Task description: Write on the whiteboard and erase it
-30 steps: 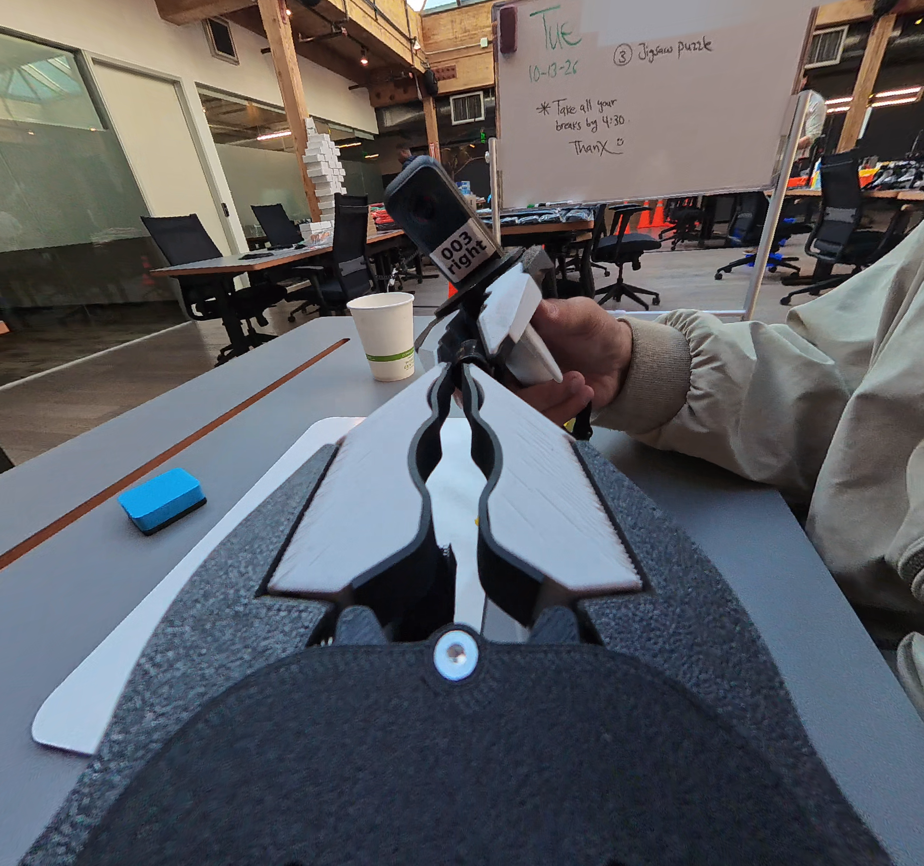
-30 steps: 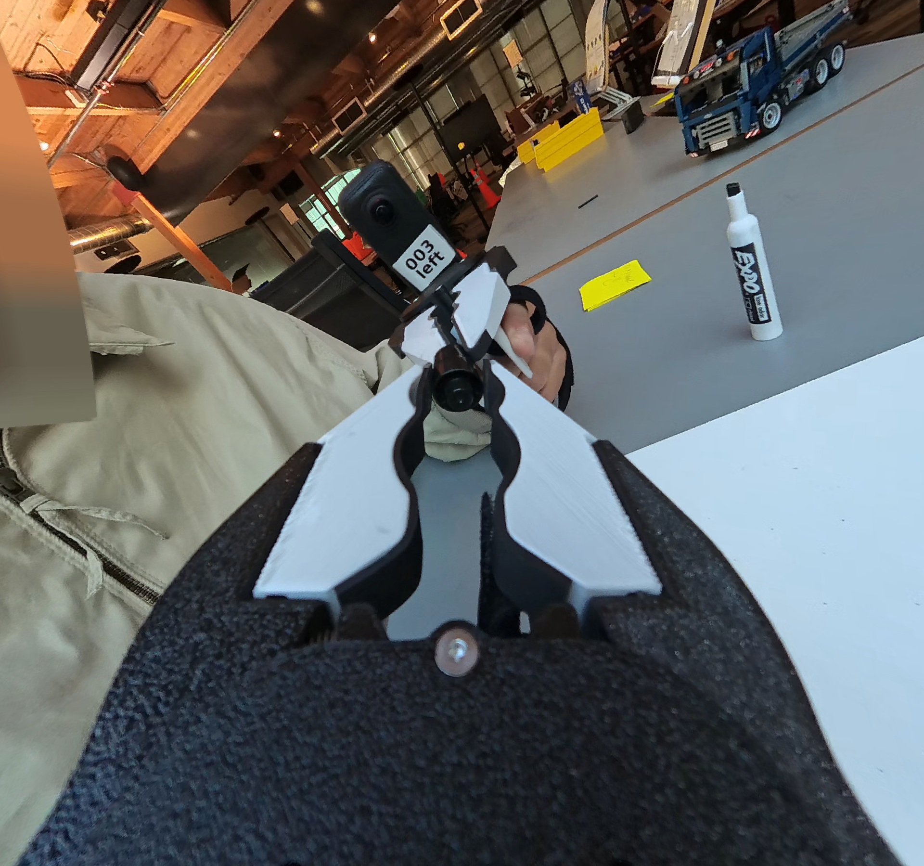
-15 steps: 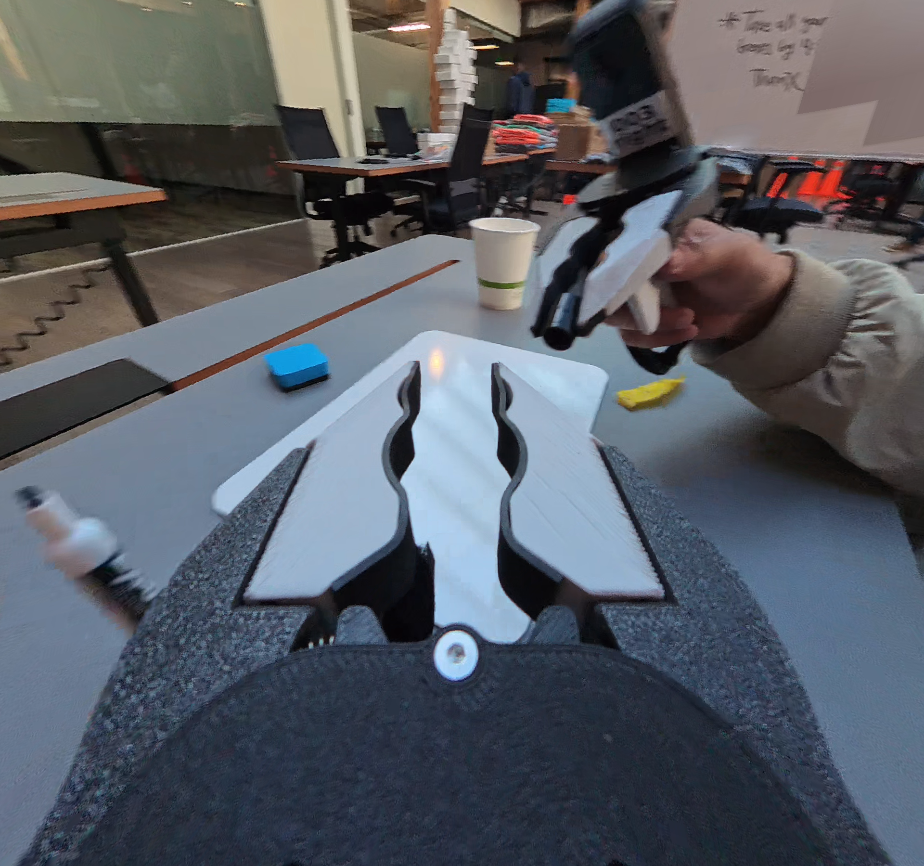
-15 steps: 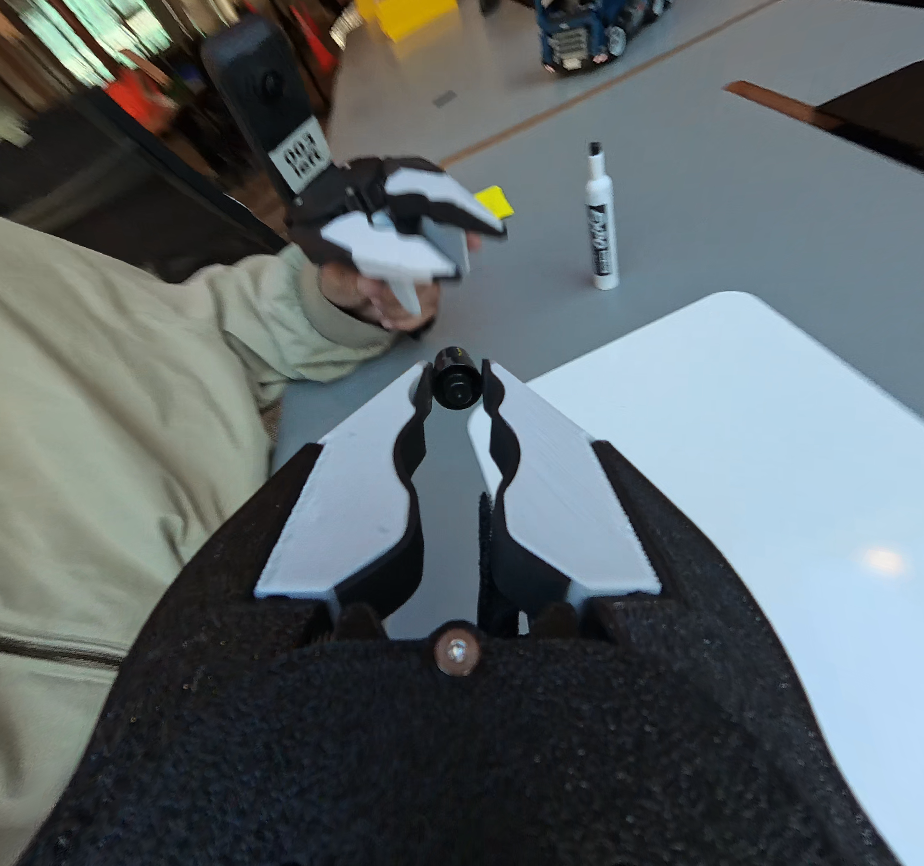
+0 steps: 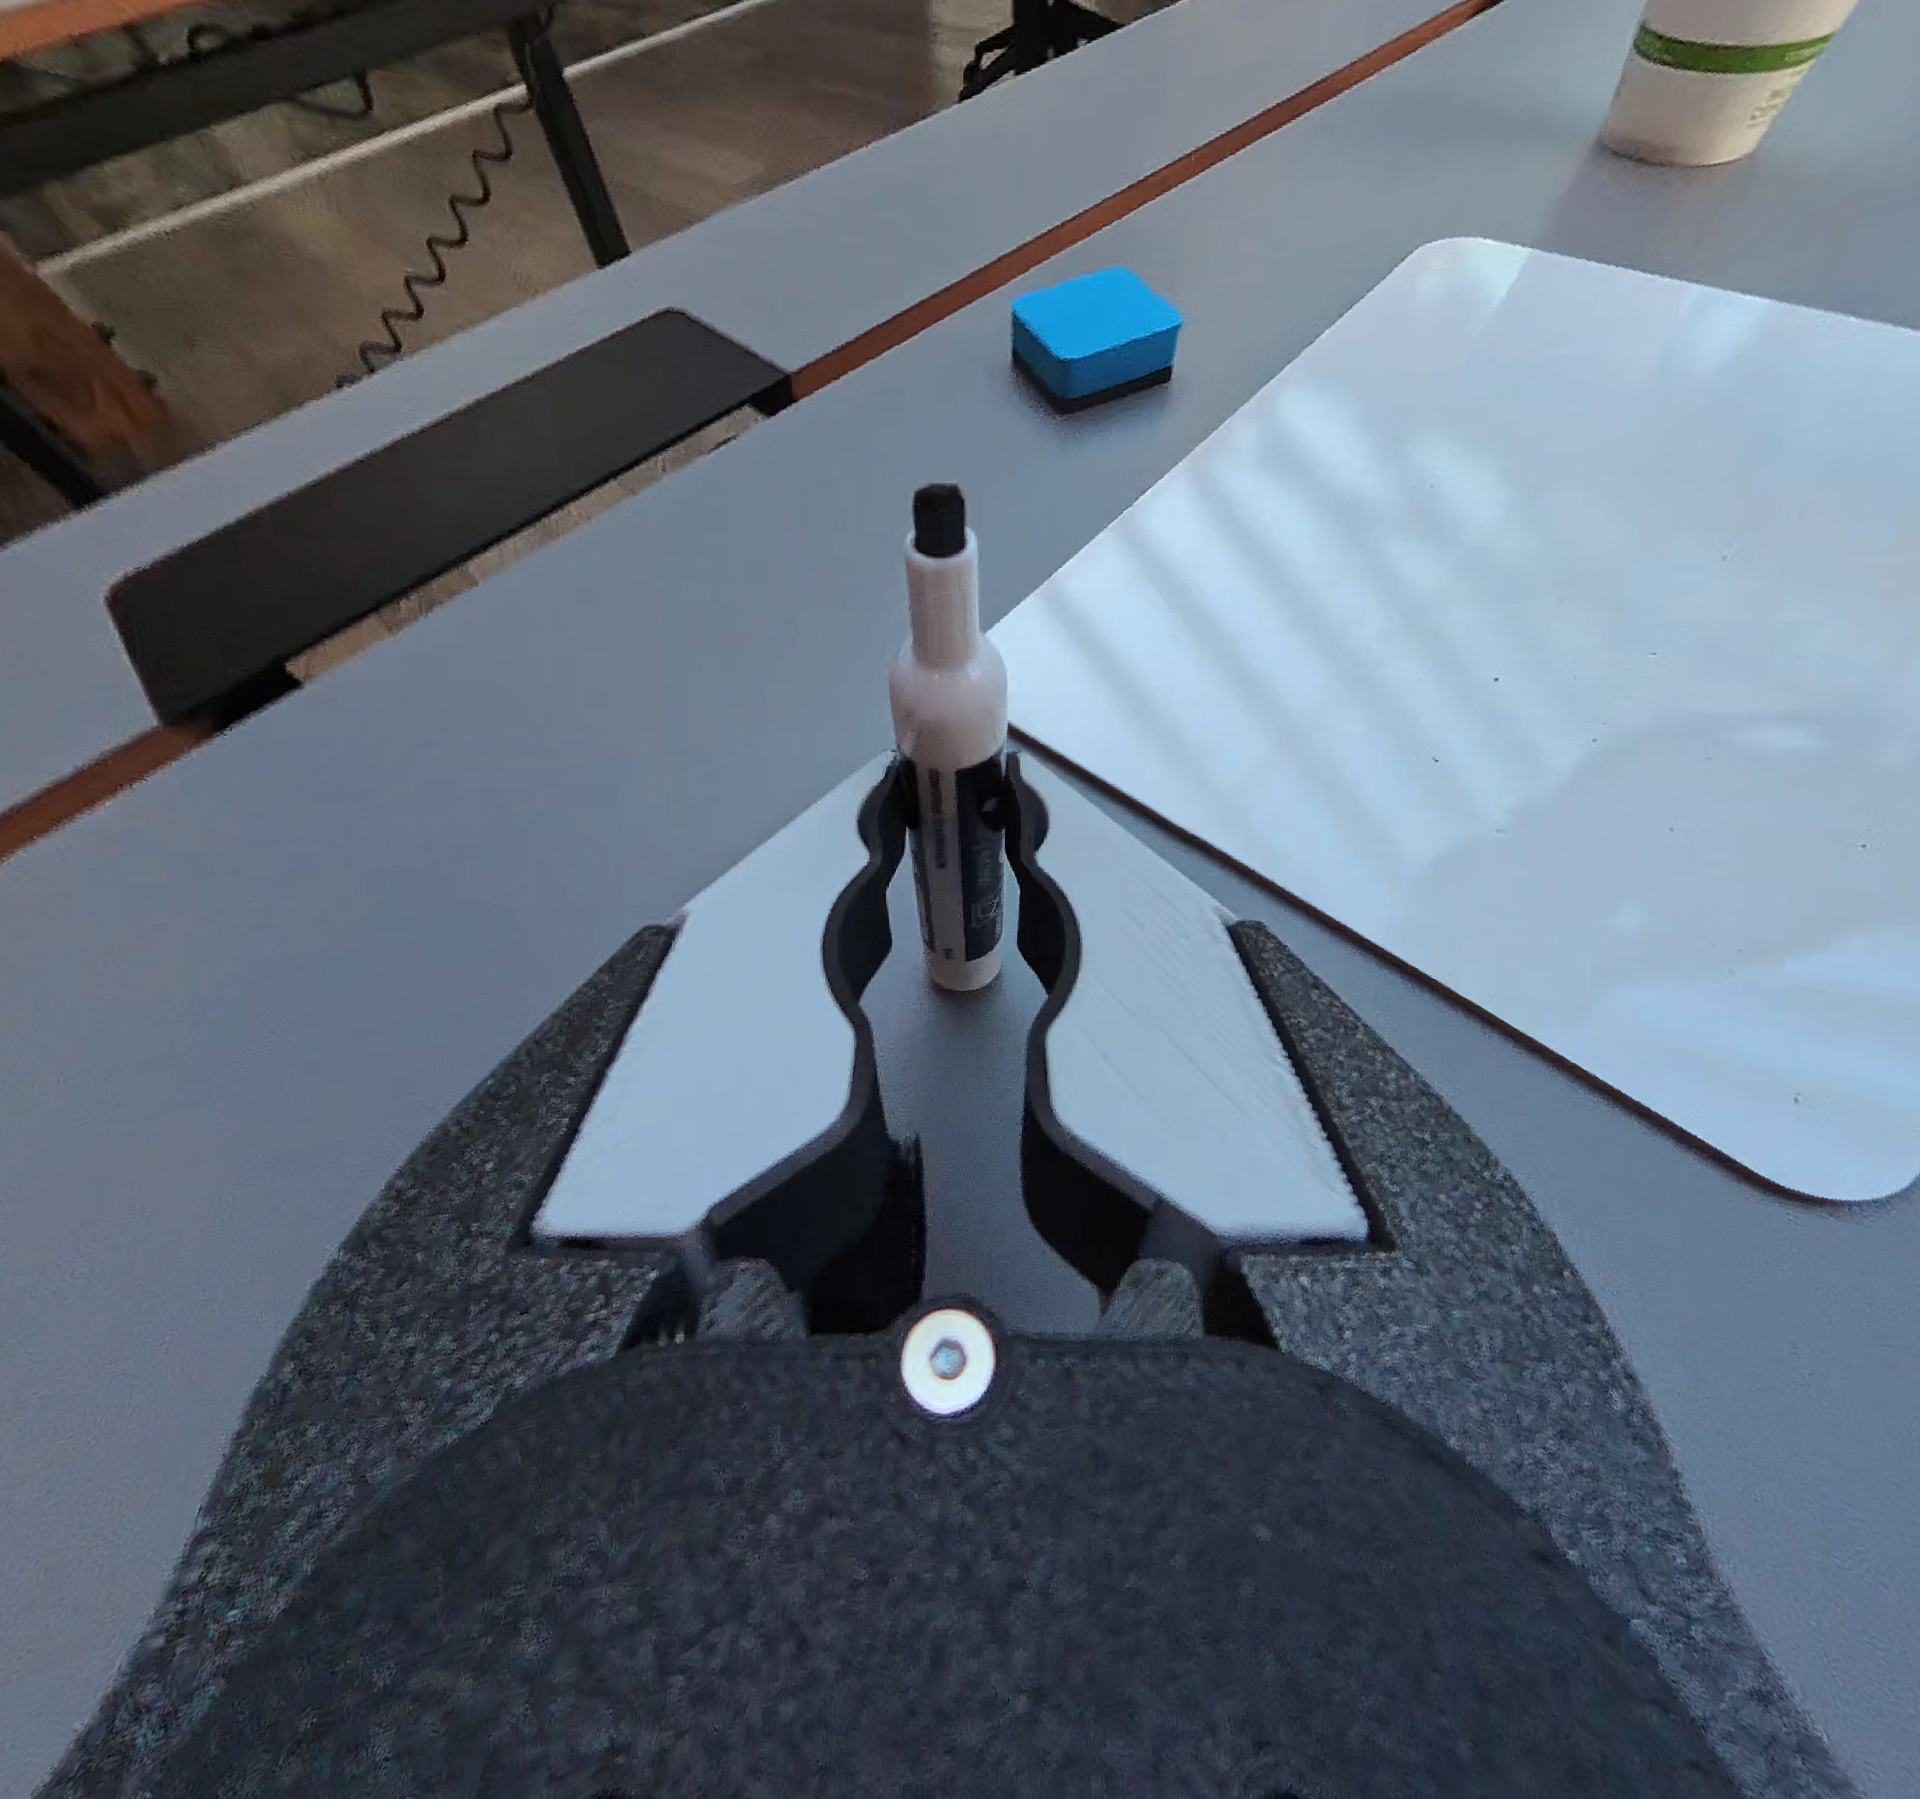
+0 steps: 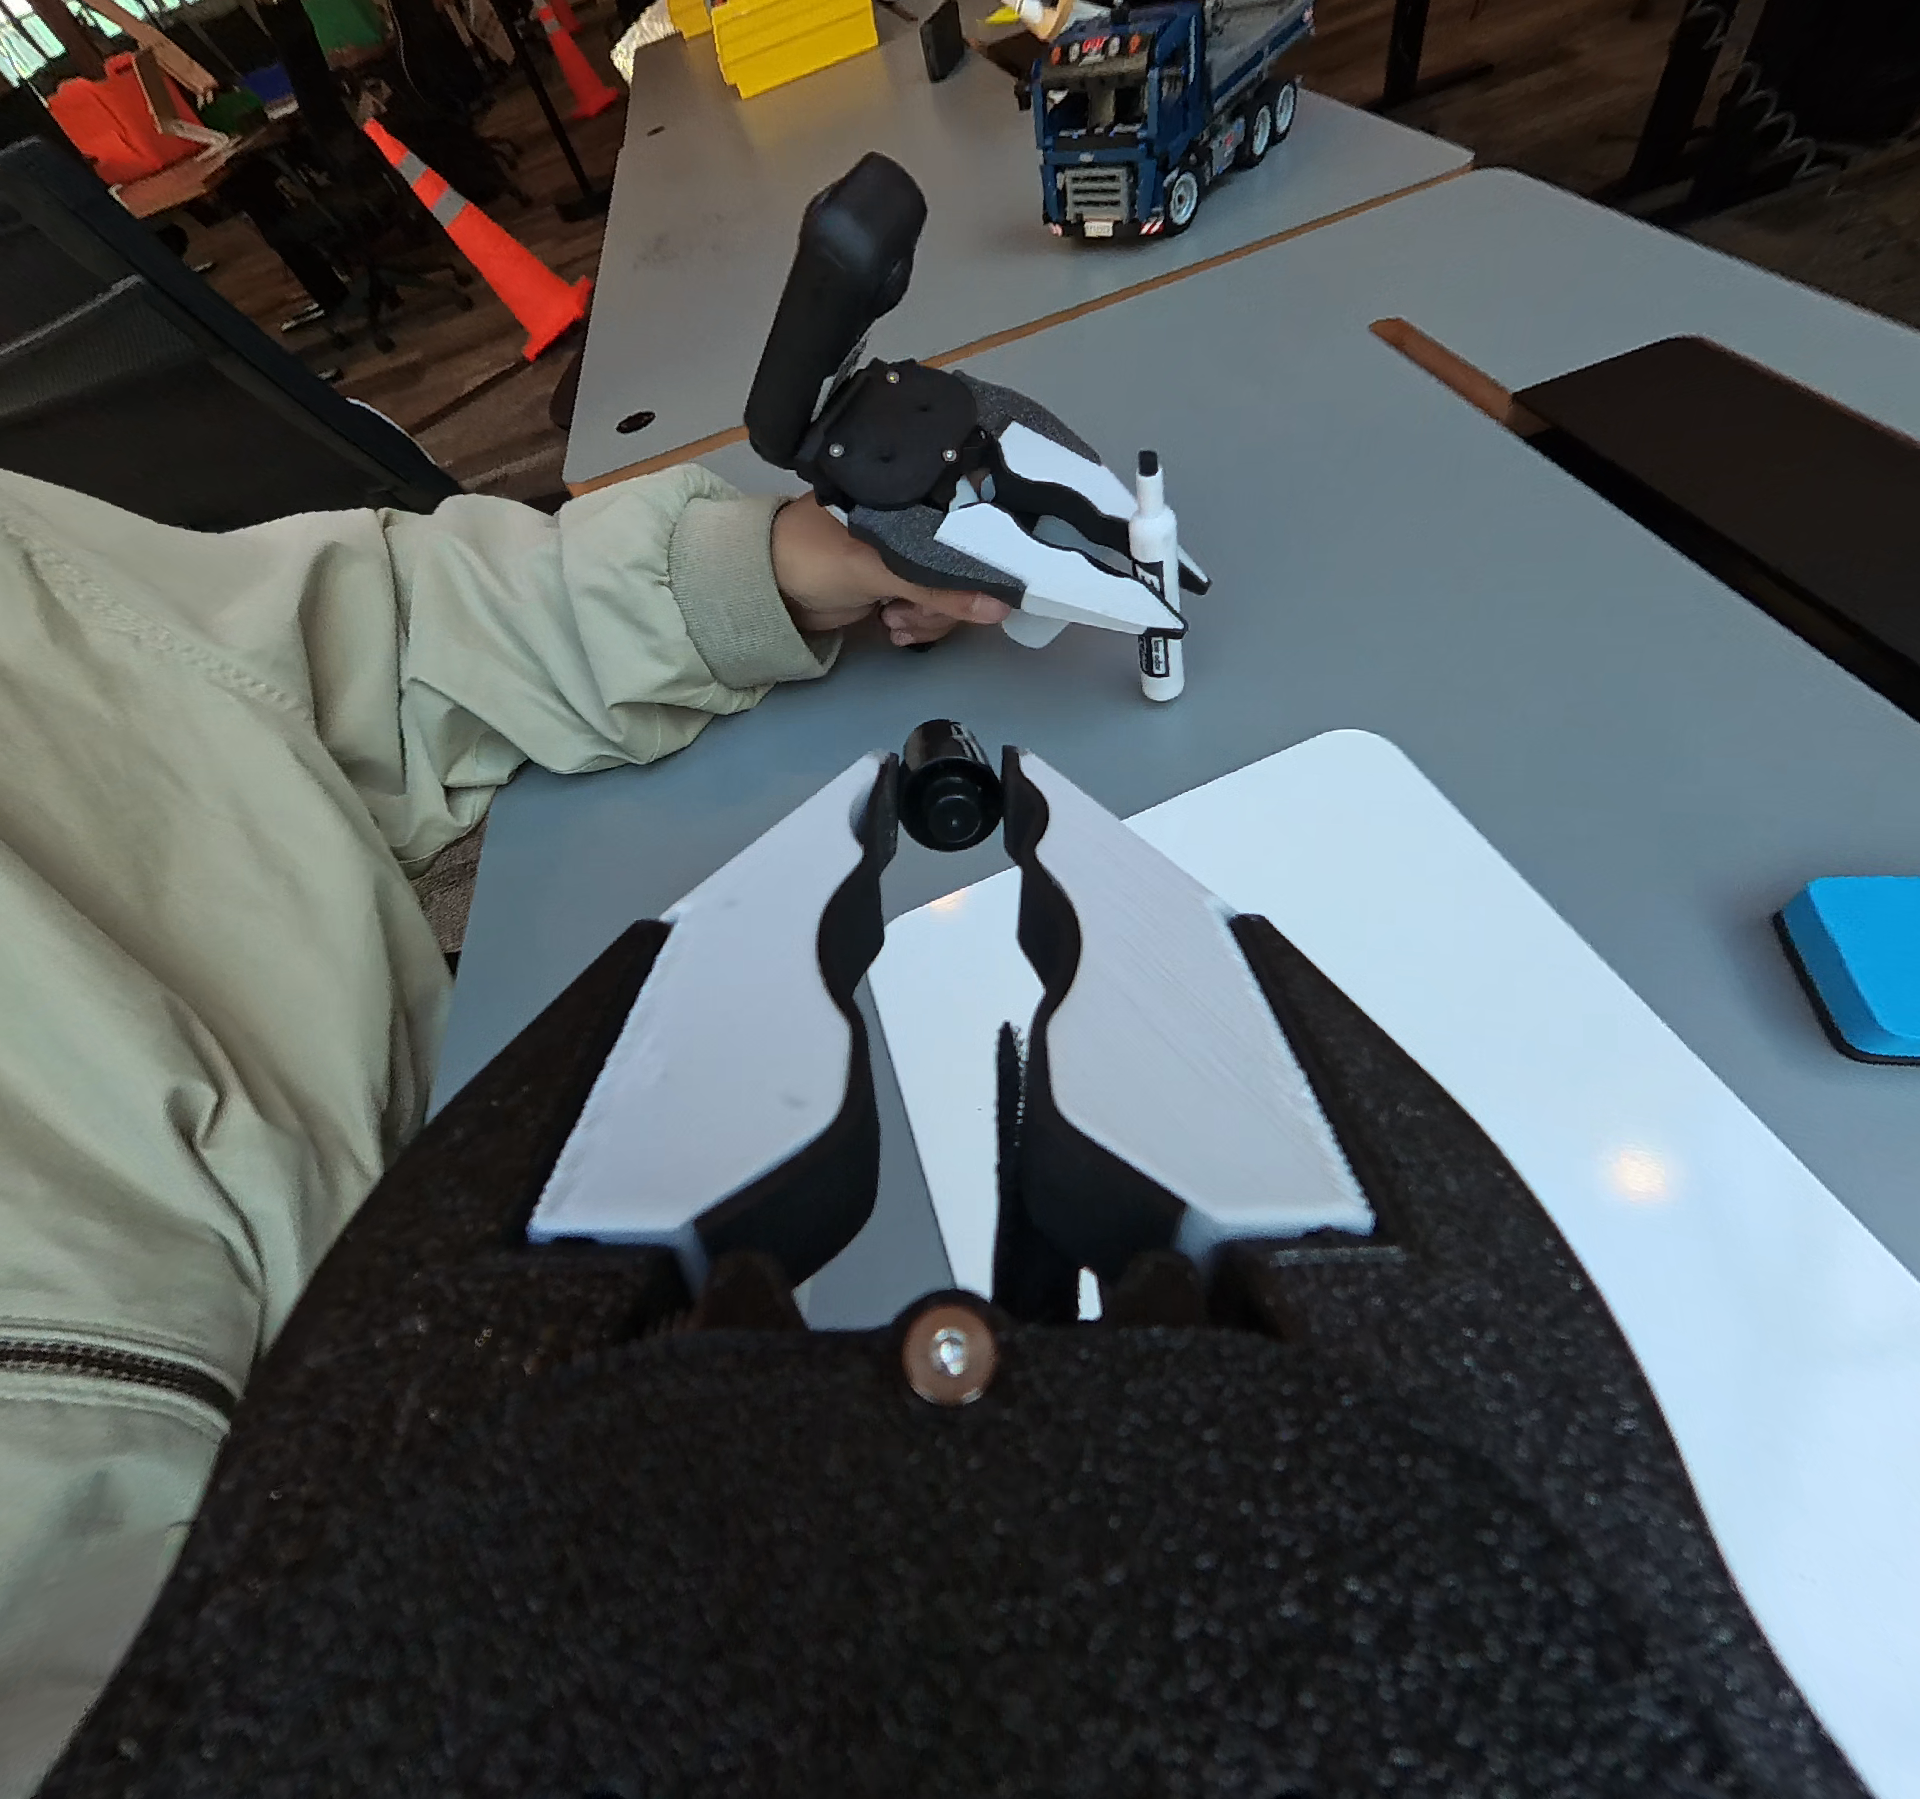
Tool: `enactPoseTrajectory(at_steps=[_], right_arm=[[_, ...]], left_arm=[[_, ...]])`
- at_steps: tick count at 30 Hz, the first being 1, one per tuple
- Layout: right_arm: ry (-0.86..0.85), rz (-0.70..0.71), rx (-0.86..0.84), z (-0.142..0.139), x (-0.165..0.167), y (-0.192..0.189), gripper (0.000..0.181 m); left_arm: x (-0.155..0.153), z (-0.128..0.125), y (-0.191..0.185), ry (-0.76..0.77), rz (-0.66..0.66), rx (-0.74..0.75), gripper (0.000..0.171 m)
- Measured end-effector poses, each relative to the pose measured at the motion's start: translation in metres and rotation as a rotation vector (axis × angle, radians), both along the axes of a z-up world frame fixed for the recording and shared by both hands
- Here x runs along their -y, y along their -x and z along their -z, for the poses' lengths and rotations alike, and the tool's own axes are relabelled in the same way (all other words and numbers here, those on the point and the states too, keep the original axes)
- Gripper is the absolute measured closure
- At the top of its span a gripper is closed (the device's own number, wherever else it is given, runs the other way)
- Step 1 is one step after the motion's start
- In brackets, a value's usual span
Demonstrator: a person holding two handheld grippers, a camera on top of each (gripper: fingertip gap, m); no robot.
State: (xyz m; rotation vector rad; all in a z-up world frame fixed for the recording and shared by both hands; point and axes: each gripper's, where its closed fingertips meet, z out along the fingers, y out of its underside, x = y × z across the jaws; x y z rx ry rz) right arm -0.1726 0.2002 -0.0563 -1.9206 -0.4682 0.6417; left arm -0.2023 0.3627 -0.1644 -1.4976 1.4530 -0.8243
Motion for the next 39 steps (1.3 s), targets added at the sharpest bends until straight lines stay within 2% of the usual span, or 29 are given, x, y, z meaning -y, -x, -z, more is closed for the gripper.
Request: enactPoseTrajectory(at_steps=[2,5,8,11,14,17,23,32,39], right_arm=[[-0.039,0.038,0.015,0.001,0.000,-0.012,0.162],[-0.202,0.120,0.106,-0.007,0.005,-0.031,0.163],[-0.391,0.182,0.395,-0.003,0.009,-0.033,0.162],[-0.434,0.209,0.609,0.014,0.004,-0.024,0.163],[-0.441,0.201,0.683,0.029,-0.003,-0.017,0.163],[-0.410,0.203,0.803,0.045,-0.007,-0.020,0.163],[-0.399,0.217,0.848,0.055,-0.015,-0.021,0.163],[-0.382,0.193,0.738,0.055,-0.015,-0.016,0.163],[-0.304,0.151,0.502,0.051,-0.012,-0.014,0.163]], left_arm=[[0.009,-0.011,-0.012,-0.157,0.059,-0.029,0.154],[0.038,-0.026,-0.028,-0.523,0.168,-0.121,0.154],[0.054,-0.048,-0.045,-0.895,0.100,-0.114,0.154],[0.077,-0.049,-0.061,-1.067,0.089,-0.067,0.154],[0.094,-0.035,-0.068,-1.054,0.123,-0.065,0.152],[0.095,-0.025,-0.068,-1.025,0.116,-0.084,0.154],[0.100,-0.018,-0.067,-0.973,0.137,-0.102,0.154],[0.111,-0.023,-0.061,-0.994,0.155,-0.082,0.155],[0.115,-0.027,-0.057,-0.998,0.149,-0.072,0.155]])
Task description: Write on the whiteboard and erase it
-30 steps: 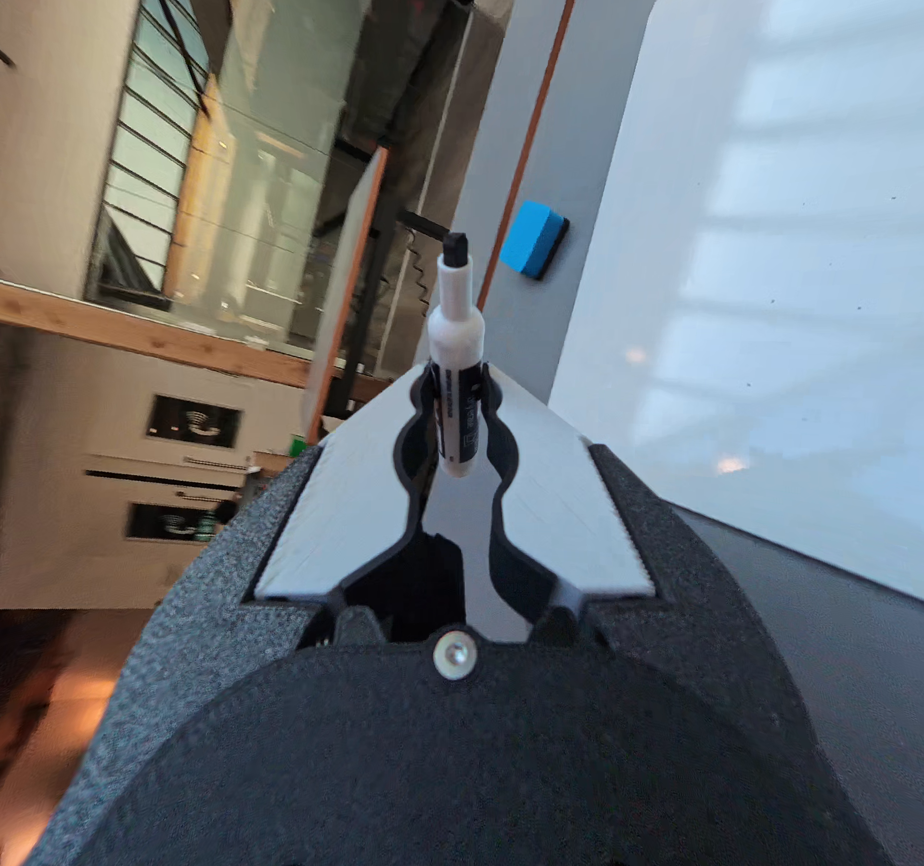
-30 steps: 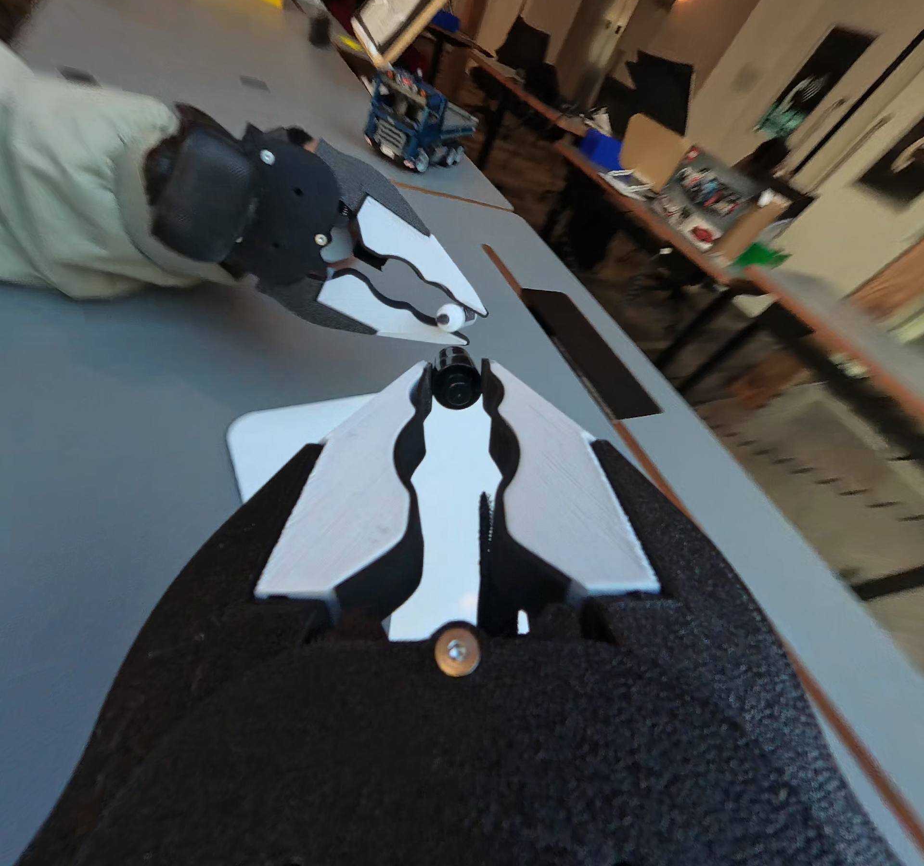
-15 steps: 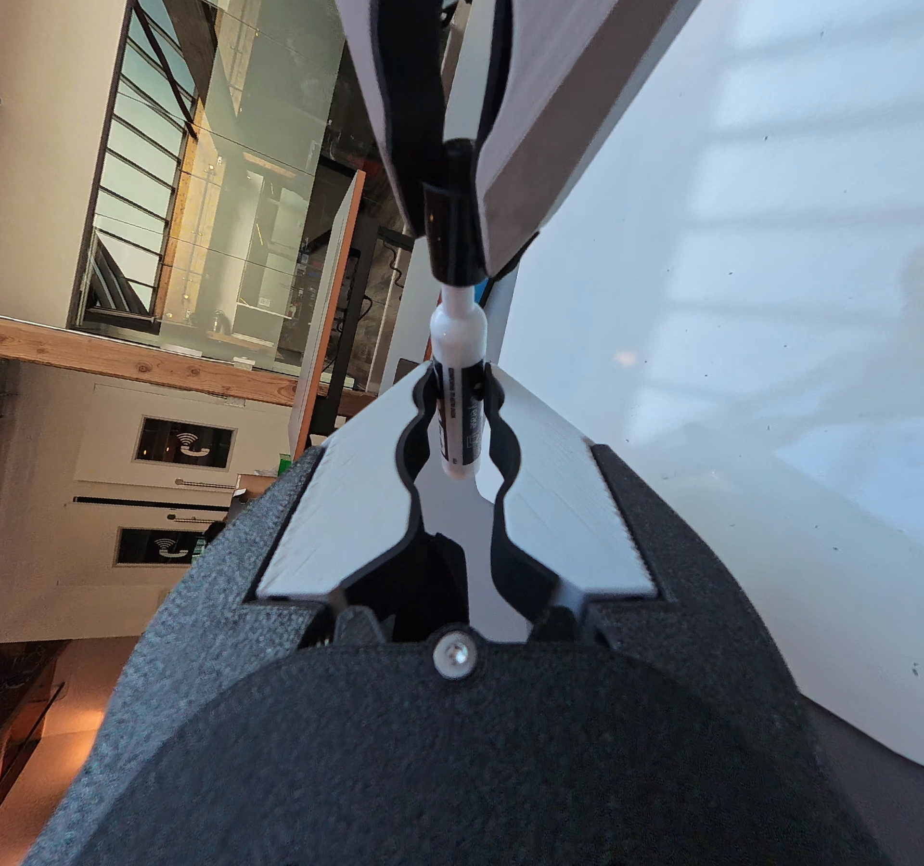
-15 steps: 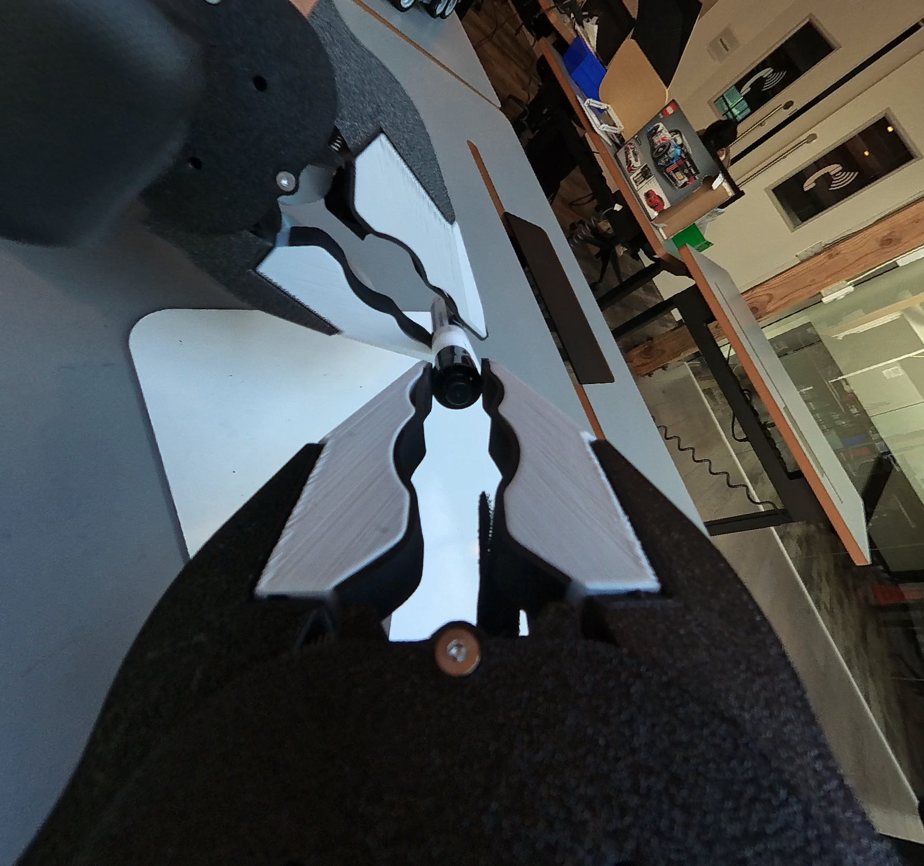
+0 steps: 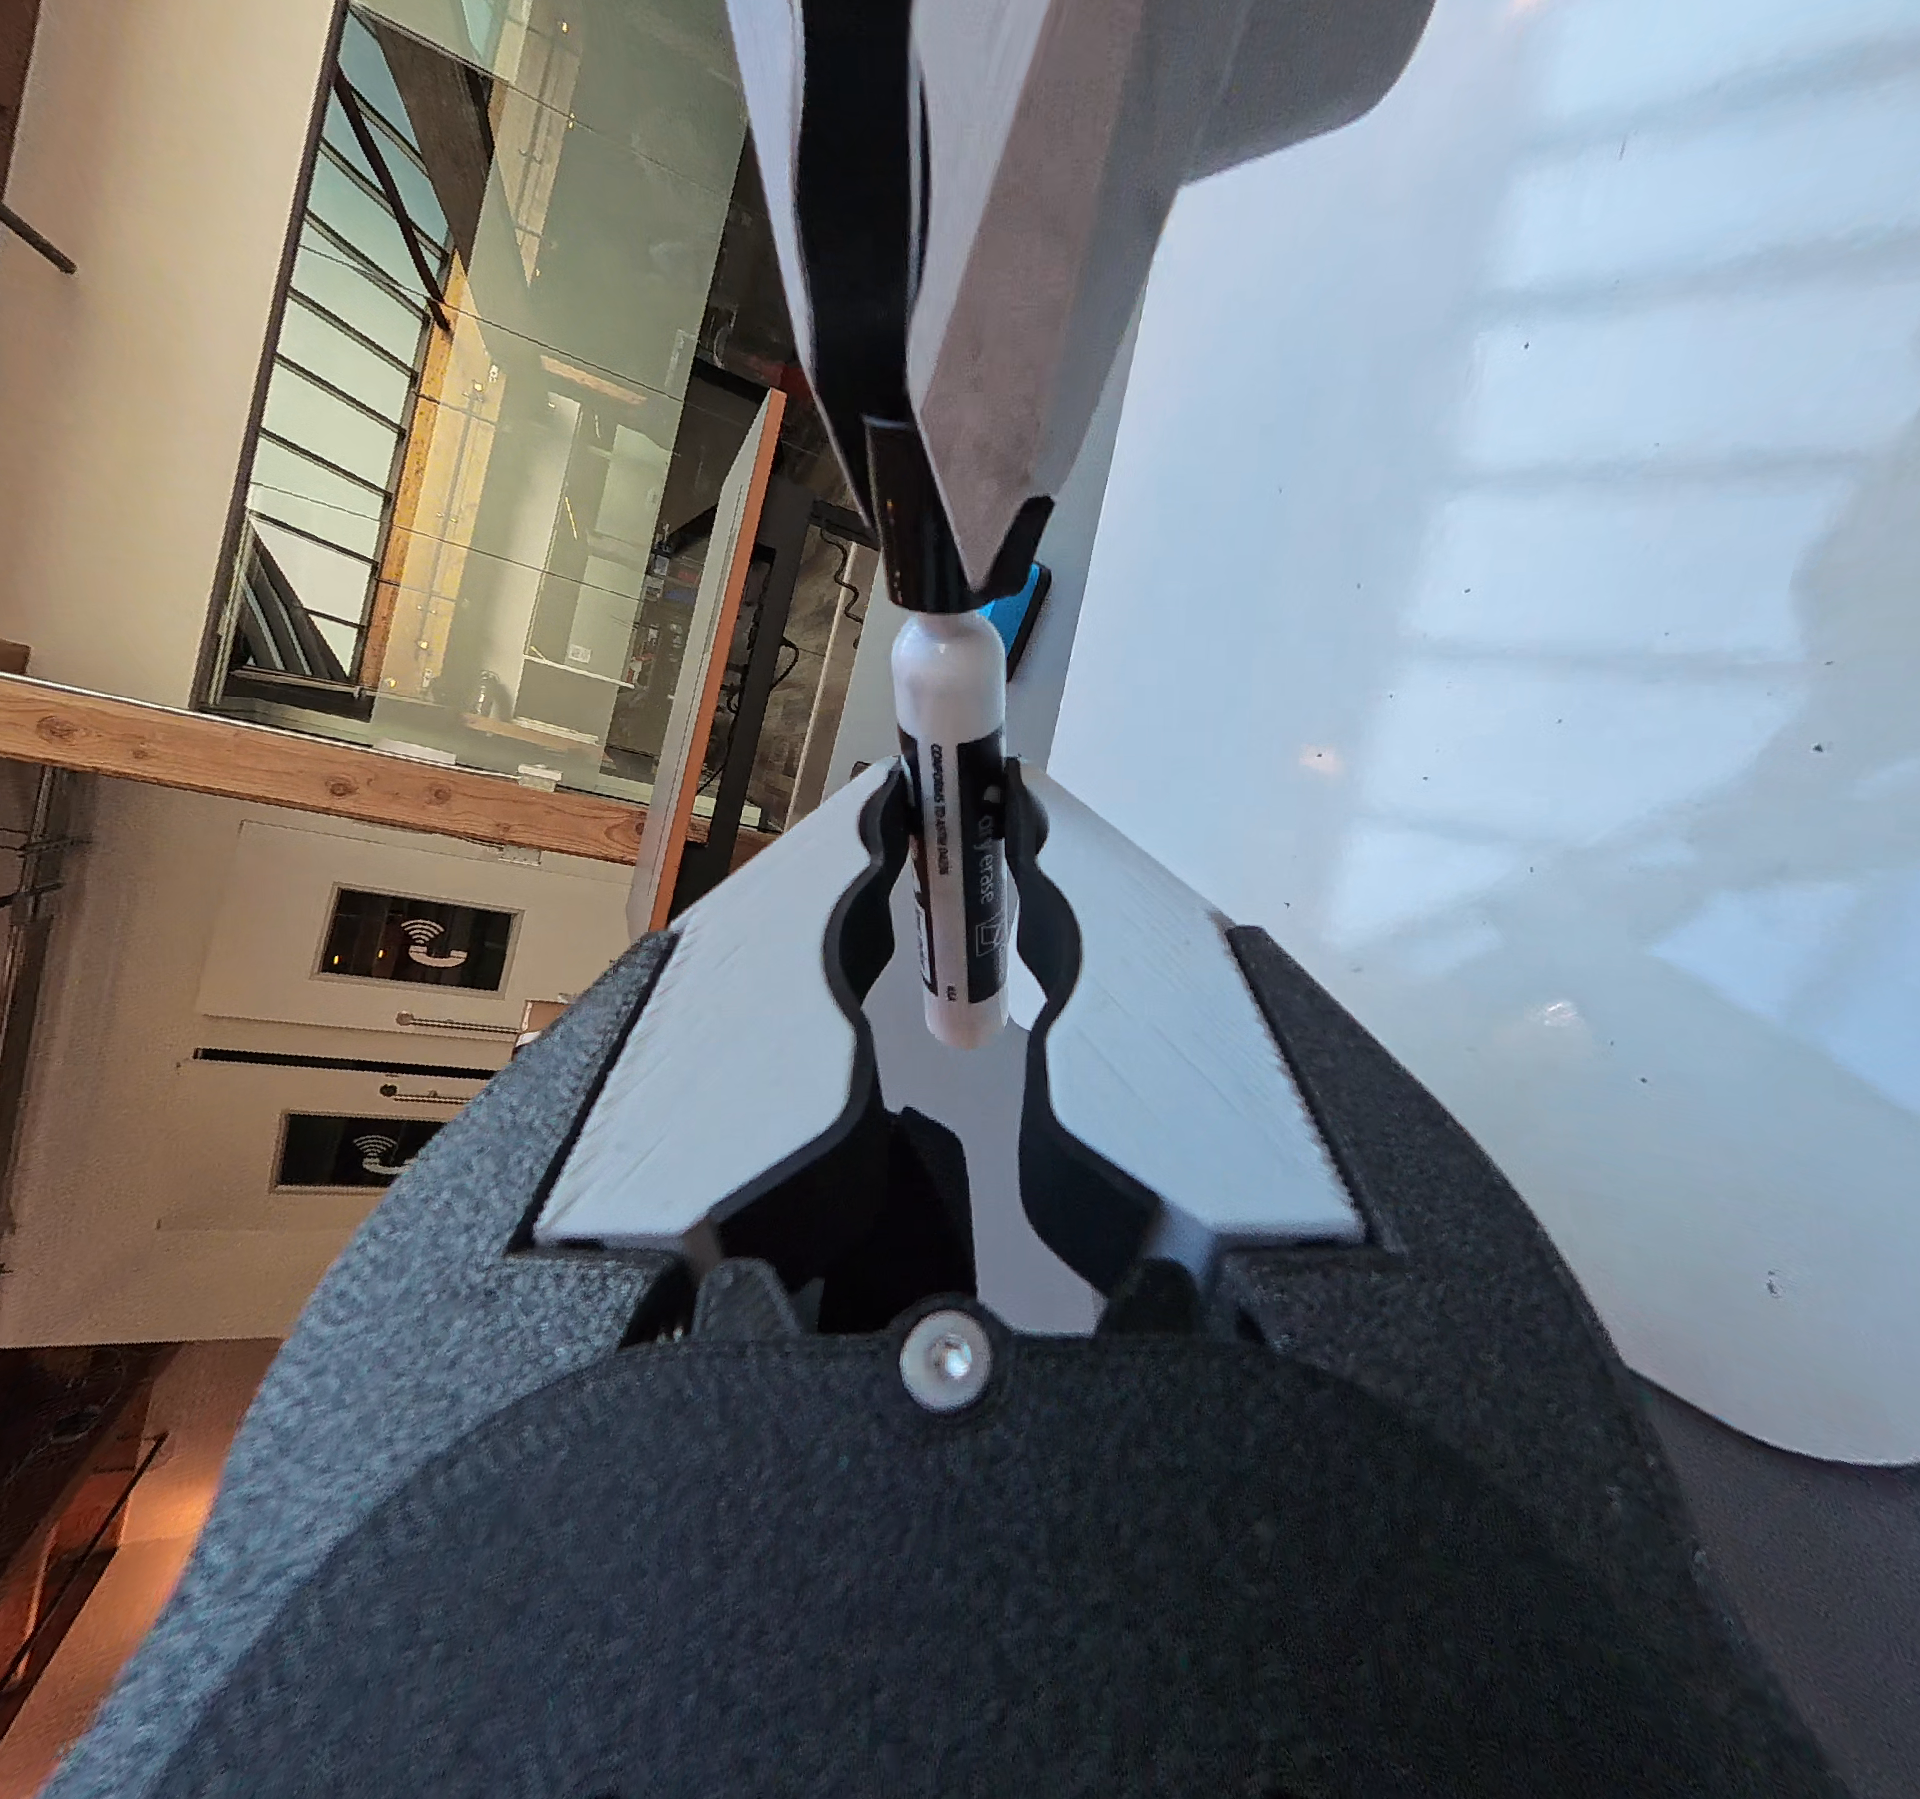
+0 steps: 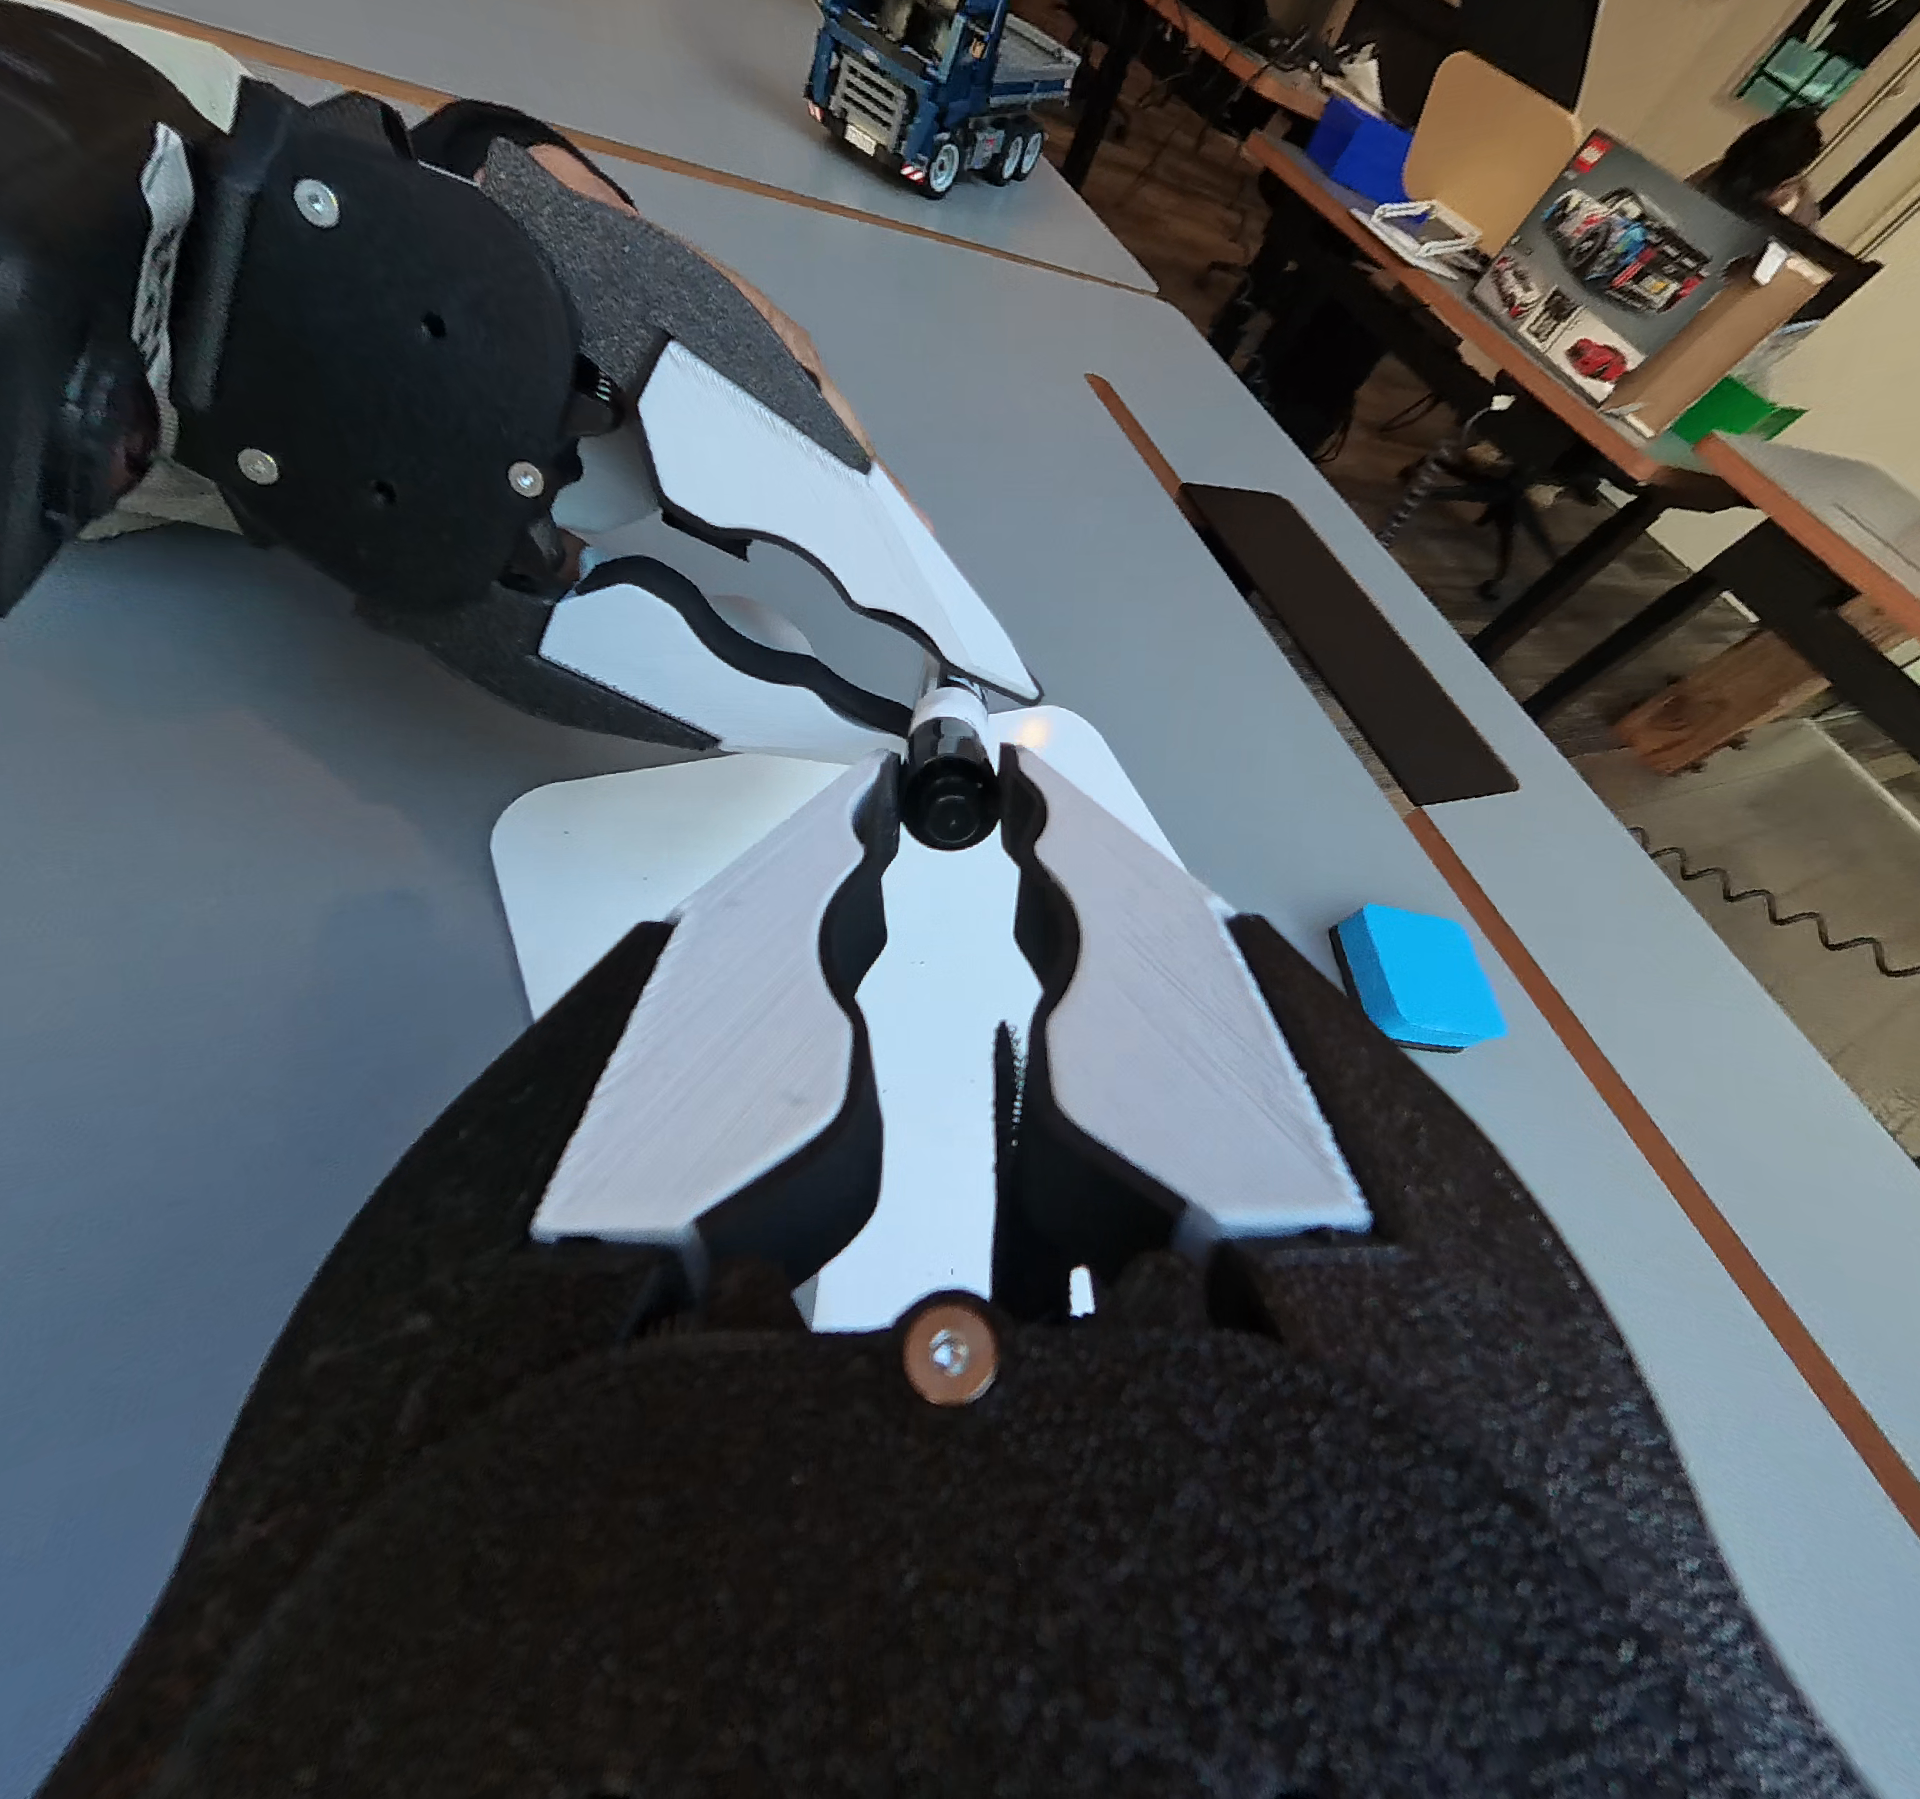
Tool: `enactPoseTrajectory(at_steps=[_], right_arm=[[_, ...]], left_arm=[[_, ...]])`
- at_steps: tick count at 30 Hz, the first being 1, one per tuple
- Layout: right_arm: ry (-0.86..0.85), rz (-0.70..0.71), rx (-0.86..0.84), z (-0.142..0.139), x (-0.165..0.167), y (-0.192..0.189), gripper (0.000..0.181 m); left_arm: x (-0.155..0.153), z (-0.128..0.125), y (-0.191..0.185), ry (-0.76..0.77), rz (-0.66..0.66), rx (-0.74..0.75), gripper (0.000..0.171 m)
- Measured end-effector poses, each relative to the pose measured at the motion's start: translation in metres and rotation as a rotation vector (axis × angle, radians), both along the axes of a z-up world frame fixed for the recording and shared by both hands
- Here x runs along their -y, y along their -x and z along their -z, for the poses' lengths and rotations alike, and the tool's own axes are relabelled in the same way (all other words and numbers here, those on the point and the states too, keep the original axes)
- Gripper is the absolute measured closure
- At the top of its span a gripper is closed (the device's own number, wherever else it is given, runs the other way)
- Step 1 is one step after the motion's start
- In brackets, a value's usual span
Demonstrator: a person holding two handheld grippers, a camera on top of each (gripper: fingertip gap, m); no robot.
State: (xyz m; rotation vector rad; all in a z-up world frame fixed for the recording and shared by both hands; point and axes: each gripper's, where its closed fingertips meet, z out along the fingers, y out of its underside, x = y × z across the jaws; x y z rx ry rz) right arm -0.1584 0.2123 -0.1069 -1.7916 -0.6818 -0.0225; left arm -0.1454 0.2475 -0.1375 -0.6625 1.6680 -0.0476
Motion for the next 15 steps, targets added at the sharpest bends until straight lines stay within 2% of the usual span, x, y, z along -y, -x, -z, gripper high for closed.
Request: enactPoseTrajectory(at_steps=[4,12,15], right_arm=[[0.023,0.014,0.036,0.005,-0.001,0.001,0.163],[0.046,0.133,-0.037,0.008,-0.010,-0.006,0.163],[0.069,0.097,-0.086,0.009,-0.007,-0.004,0.164]], left_arm=[[-0.001,0.004,-0.001,-0.030,-0.016,-0.010,0.155],[-0.009,0.005,-0.002,-0.035,-0.055,-0.004,0.156],[-0.008,0.005,-0.002,-0.063,-0.057,-0.001,0.157]])
